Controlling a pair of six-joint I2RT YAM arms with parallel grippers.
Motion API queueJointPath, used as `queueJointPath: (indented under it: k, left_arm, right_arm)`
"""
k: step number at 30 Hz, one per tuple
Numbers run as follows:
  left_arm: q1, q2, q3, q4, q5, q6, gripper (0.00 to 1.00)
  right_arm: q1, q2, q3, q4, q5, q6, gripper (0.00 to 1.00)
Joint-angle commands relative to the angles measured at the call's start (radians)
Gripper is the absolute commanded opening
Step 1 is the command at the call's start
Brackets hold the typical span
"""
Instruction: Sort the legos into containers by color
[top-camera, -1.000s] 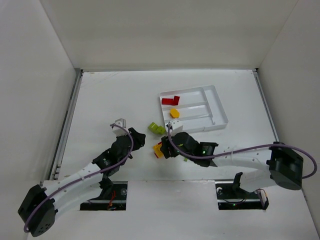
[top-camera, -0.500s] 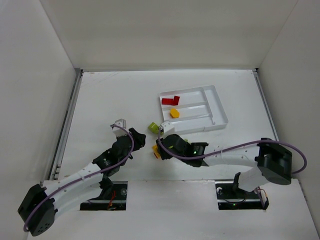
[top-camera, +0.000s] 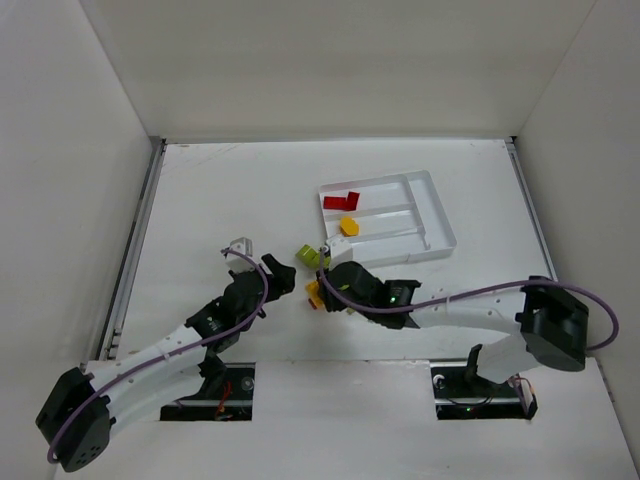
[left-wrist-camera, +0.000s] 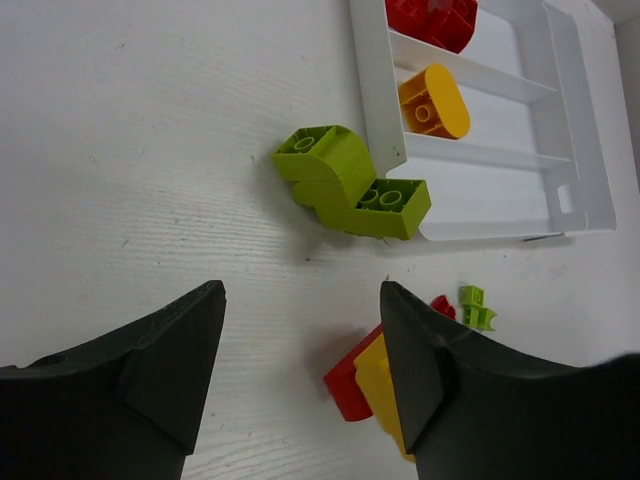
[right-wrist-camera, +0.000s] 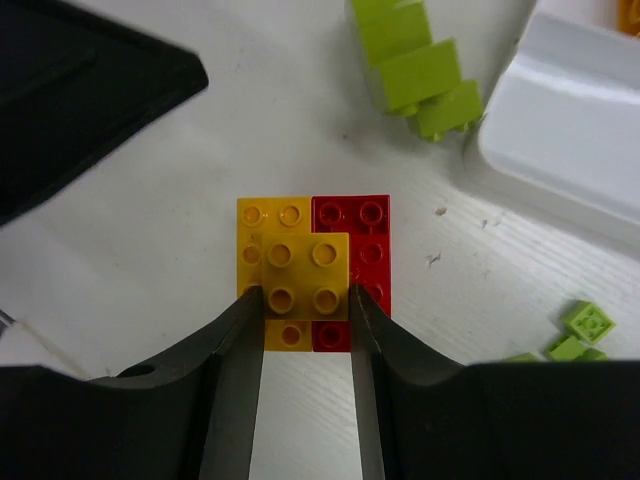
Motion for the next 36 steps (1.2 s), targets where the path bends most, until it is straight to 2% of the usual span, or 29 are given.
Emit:
queueJointPath:
  k: [1,5,10,12,16,20,30,36]
  left_arm:
    - [0.003,-0.020,-0.006,0.059,-0.012,-0.032,0.64]
    - [-0.003,-0.053,-0.013,0.137,-0.012,-0.041,0.74]
    - [-0.022,-0.076,-0.073,0.364,-0.006,-0.048,0.78]
    - [-0.035,-0.054,-0.082,0.436,0.010,-0.074,0.82]
    - [-0.063,0.037,-0.049,0.484,0.071,-0.096,0.87]
    - [-0.106,0.117,-0.018,0.496,0.076,-0.098,0.90]
    - [-0.121,0.100,-0.007,0.525,0.073,-0.113,0.90]
    - [-0.120,0.170,0.026,0.509,0.079,-0.131,0.86]
  right_arm:
    - [-0.060,-0.106,0.011,0.061,-0.036,0.024,0.27]
    - [-0.159,-0.179,-0.032,0.119,-0.172,0.096,0.27]
    - [-0.316,-0.251,-0.109,0.262,-0.404,0.220,0.27]
    - [-0.356,-0.251,-0.118,0.283,-0.453,0.244,0.27]
    - [-0.364,-0.242,-0.120,0.294,-0.438,0.239,0.27]
    - [-0.356,-0.226,-0.111,0.312,-0.430,0.241,0.27]
    - [-0.332,-0.177,-0.108,0.317,-0.392,0.233,0.27]
    - [-0.307,-0.183,-0.111,0.332,-0.371,0.222,0.27]
